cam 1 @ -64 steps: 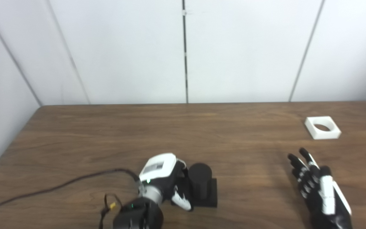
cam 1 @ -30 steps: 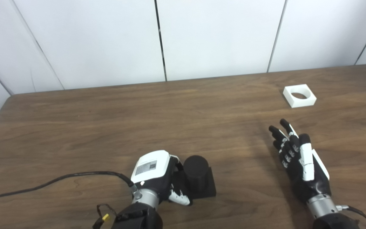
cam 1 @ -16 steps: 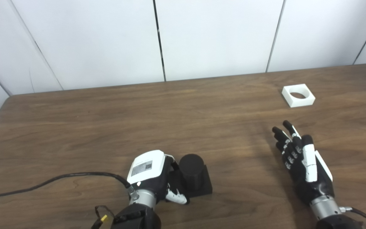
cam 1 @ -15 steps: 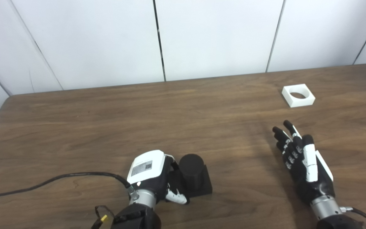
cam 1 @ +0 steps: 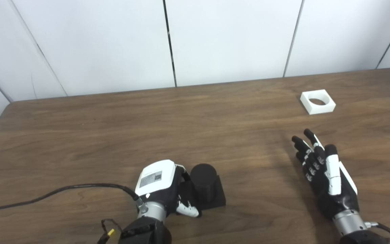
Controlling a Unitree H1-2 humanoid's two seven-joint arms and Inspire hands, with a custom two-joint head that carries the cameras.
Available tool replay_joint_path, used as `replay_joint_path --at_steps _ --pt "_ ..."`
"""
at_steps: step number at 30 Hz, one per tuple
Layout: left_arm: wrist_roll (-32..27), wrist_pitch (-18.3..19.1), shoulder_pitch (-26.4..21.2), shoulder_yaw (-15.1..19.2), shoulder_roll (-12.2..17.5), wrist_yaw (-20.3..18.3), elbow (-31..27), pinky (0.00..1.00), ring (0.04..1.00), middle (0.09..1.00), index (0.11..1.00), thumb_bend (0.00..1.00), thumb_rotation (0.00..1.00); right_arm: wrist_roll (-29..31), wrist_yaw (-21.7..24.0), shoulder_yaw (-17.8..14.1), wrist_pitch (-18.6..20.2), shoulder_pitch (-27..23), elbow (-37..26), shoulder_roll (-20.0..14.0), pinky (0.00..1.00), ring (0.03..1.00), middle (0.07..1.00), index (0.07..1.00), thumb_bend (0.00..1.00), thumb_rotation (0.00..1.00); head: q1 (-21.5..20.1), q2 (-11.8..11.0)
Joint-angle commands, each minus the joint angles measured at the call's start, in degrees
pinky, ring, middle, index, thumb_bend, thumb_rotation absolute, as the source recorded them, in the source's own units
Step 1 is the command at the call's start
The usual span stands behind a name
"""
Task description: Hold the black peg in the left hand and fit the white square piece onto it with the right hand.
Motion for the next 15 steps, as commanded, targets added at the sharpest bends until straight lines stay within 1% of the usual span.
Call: replay_joint_path --at_steps 1,4,7,15 --pt "1.51 0.74 2.15 -0.13 -5.81 0.28 2.39 1.0 0.942 0.842 0.483 0.52 0.05 0.46 0.59 -0.56 -1.51 -0.55 -1.55 0.06 1.0 0.969 0.911 0.983 0.69 1.0 -0.04 0.07" --pt "0.45 0.45 1.94 -0.3 -5.34 0.57 2.5 1.0 0.943 0.844 0.483 0.52 0.05 0.64 0.82 -0.6 -2.0 -0.69 -1.03 0.02 1.0 0.97 0.913 0.984 0.68 1.0 0.29 0.07" --pt "0.57 0.12 1.49 -0.45 -5.04 -0.13 2.86 1.0 0.948 0.852 0.483 0.52 0.05 0.75 1.02 -0.79 -2.54 -0.89 -0.54 -0.11 1.0 0.972 0.914 0.989 0.69 1.0 0.52 -0.2" --pt "-0.42 -1.24 0.25 -1.06 -3.5 -1.36 3.75 1.0 0.949 0.854 0.485 0.52 0.05 0.37 0.63 -1.38 -1.96 -1.19 -0.81 -0.16 1.0 0.968 0.909 0.985 0.7 1.0 0.29 -0.34"
